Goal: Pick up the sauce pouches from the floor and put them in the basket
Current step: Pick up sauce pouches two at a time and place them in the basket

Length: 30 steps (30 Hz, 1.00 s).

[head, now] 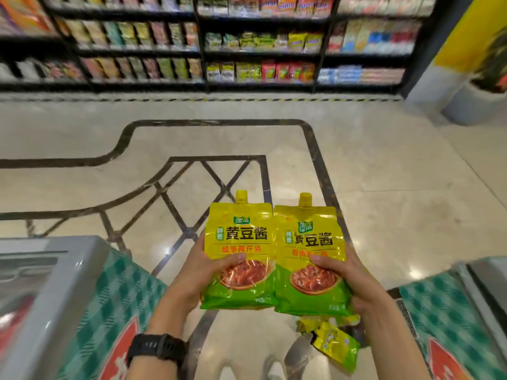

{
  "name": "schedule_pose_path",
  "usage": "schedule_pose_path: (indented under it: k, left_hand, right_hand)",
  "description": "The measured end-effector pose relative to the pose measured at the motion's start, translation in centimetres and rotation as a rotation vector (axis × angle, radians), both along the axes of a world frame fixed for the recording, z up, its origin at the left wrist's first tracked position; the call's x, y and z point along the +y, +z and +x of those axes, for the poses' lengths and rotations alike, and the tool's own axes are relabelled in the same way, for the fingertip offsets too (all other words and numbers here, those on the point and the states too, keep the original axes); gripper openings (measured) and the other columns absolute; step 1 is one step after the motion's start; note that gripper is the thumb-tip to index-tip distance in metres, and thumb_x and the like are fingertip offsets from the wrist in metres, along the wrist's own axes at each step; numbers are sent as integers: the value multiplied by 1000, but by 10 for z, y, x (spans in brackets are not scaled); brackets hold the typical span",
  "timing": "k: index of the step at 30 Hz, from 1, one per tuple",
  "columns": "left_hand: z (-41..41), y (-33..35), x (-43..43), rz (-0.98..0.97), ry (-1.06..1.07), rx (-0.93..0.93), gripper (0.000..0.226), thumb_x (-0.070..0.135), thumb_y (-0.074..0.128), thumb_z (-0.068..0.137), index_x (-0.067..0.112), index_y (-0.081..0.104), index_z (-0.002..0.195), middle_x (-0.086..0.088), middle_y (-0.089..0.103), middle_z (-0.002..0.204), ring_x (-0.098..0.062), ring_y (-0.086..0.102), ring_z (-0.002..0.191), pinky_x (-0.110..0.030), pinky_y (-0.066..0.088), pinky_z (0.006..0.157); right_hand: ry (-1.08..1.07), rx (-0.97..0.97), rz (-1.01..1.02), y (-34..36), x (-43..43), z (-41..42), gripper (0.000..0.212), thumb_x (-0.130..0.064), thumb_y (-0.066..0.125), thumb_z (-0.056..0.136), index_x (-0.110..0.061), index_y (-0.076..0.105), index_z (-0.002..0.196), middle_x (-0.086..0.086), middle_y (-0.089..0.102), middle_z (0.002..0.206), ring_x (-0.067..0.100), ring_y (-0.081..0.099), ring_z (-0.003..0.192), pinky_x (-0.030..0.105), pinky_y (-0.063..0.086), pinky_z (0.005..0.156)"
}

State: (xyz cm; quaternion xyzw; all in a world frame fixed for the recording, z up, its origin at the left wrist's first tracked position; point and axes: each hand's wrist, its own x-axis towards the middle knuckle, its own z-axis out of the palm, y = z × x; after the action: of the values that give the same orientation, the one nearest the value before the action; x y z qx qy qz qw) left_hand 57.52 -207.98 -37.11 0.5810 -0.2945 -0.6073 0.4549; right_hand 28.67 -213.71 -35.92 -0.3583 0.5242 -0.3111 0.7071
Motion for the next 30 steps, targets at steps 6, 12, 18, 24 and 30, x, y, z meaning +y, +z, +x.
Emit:
schedule_pose_path:
  k: [6, 12, 18, 24, 30]
  left_hand:
    - [-7, 32, 3, -46, -13, -18, 80, 15, 94, 60, 24, 55, 128, -6, 74, 115, -26, 73, 101, -40, 61, 78]
    - [-40, 36, -15, -59, -99, -40, 95, 29, 95, 43, 23, 55, 128, -6, 75, 112, -27, 74, 99, -41, 61, 77]
    - [-117, 42, -41, -102, -357, -43, 98, 30, 96, 42, 19, 55, 130, -10, 75, 112, -31, 73, 100, -46, 60, 80]
    - [-216, 51, -54, -157, -656, 21, 95, 26, 94, 41, 17, 55, 127, -10, 75, 110, -31, 73, 98, -36, 62, 72]
    - [-299, 52, -31, -202, -1026, 100, 92, 26, 97, 48, 17, 55, 129, -14, 73, 116, -34, 71, 103, -53, 57, 89]
  right_hand:
    - [-7, -8, -42, 18, 7, -4, 88, -24, 92, 46, -14, 59, 127, 17, 73, 113, 40, 70, 101, 59, 53, 93]
    - [-74, -40, -69, 17, 13, -43, 86, -25, 92, 48, -14, 59, 127, 17, 72, 115, 40, 69, 104, 61, 51, 95]
    - [-316, -22, -104, 21, 53, -117, 94, -27, 98, 38, -15, 59, 123, 15, 74, 111, 38, 71, 101, 59, 52, 95]
    - [-658, 57, -99, 39, 129, -184, 110, -36, 101, 24, -11, 61, 123, 15, 74, 109, 37, 71, 101, 57, 53, 94]
    - [-1061, 103, -109, 52, 241, -201, 115, -31, 102, 27, -10, 56, 130, 18, 72, 115, 41, 68, 106, 61, 51, 95]
